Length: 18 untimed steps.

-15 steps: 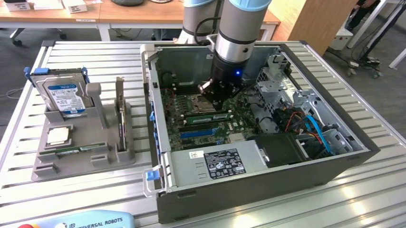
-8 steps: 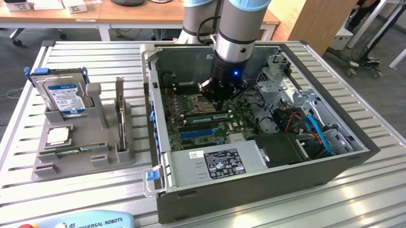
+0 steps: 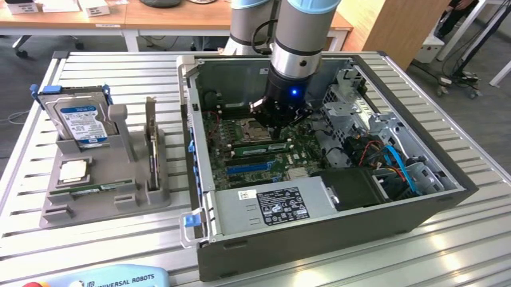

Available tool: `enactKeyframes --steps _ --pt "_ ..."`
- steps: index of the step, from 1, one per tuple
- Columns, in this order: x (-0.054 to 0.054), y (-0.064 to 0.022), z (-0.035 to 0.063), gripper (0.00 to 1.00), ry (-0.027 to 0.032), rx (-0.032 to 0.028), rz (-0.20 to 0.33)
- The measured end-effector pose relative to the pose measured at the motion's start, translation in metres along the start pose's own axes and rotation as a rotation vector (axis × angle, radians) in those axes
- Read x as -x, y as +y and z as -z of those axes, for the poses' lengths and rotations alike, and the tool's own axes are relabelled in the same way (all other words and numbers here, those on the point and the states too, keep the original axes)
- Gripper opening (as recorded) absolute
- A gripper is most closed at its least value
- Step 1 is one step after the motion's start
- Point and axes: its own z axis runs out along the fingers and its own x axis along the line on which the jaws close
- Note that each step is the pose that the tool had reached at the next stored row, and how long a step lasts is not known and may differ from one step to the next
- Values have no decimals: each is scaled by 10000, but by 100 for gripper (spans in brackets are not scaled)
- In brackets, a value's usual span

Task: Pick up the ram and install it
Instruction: 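Press down the ram until it locks into place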

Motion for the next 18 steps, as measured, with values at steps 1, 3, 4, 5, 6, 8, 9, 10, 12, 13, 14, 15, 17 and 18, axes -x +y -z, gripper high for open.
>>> enactKeyframes --steps 1,3,4,5,6,8,9,10,12,13,14,15,17,18 --pt "0 0 0 10 -1 0 -1" --pt "-1 0 0 10 -1 0 -3" --pt "-4 0 0 10 -1 0 -5" --pt "-10 0 0 10 -2 0 -5" --pt "-19 -1 0 10 -3 1 -3" --pt "-36 -3 1 10 -3 1 -3" --pt "-40 -4 1 10 -4 1 -2" --pt "-44 -4 1 10 -4 1 -2" --pt "-55 -5 1 10 -4 1 -2" --pt "-58 -6 2 10 -4 0 -2" --pt "-62 -6 2 10 -4 1 -2" --pt "-67 -7 2 10 -4 1 -2" --pt "-76 -8 2 10 -4 0 -2" --pt "-80 -8 2 10 -4 0 -2"
